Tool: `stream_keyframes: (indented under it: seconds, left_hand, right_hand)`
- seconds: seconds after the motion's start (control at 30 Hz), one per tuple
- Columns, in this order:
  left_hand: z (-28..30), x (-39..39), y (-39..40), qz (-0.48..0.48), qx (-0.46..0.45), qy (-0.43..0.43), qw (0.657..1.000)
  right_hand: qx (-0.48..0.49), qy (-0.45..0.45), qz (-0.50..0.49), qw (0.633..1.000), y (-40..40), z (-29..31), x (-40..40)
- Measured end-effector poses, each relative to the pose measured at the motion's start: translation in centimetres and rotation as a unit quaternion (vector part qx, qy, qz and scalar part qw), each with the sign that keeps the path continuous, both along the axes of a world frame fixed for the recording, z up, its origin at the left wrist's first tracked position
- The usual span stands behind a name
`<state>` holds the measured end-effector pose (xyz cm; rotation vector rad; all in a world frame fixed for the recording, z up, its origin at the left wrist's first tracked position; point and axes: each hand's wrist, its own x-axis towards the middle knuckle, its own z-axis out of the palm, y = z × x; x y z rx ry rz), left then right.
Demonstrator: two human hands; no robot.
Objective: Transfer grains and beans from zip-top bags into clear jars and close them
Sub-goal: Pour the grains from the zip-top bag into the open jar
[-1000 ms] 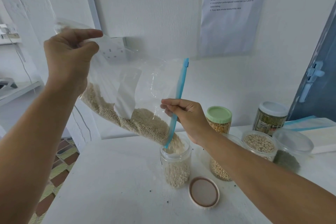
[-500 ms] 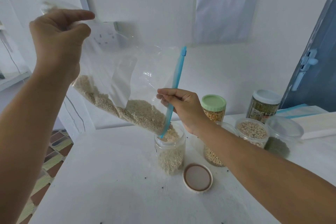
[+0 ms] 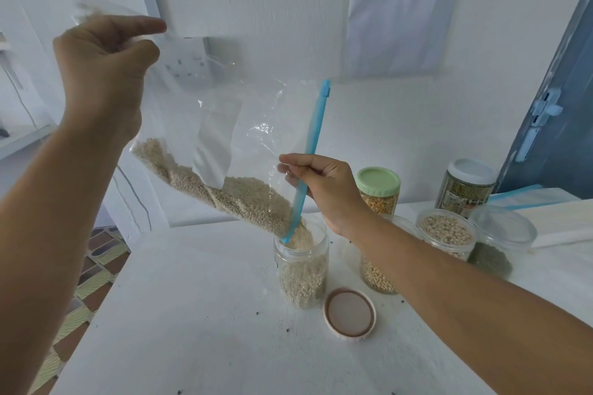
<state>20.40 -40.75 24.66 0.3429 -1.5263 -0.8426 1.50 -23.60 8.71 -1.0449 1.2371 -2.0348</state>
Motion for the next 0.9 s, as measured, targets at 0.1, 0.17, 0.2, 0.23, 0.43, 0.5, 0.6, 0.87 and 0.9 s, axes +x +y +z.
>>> stream_keyframes:
  seconds: [0.1,0.17,0.2,0.23,0.43,0.5,0.6,0.87,0.9]
  left_hand:
    - [0.05,0.00,-0.05,0.002,0.002,-0.002,1.000]
    - [0.14,0.05,-0.02,0.000,0.002,-0.001,1.000]
    - [0.25,0.11,0.02,-0.002,0.003,0.000,1.000]
    - [0.37,0.16,0.04,-0.003,0.003,0.002,1.000]
    - [0.59,0.26,0.17,-0.004,0.000,0.001,1.000]
    - [0.55,0.30,0.17,-0.005,0.001,-0.001,1.000]
    - [0.74,0.35,0.33,-0.006,0.001,0.001,1.000]
    - [0.78,0.09,0.66,-0.018,-0.007,0.005,1.000]
    - [0.75,0.07,0.65,-0.019,-0.007,0.006,1.000]
  right_hand:
    - [0.000,0.003,0.000,1.000,-0.05,0.06,-0.07]
    - [-0.002,0.005,0.002,1.000,-0.06,0.20,-0.06]
    - [-0.004,0.007,0.003,1.000,-0.08,0.32,-0.05]
    - [-0.006,0.008,0.003,1.000,-0.09,0.44,-0.02]
    - [-0.004,0.006,0.004,1.000,-0.18,0.57,0.13]
    - [-0.004,0.004,0.004,1.000,-0.15,0.59,0.14]
    - [-0.006,0.004,0.006,1.000,-0.13,0.61,0.17]
    - [-0.006,-0.005,0.001,1.000,0.18,0.48,0.07]
    - [-0.007,-0.008,0.001,1.000,0.20,0.48,0.10]
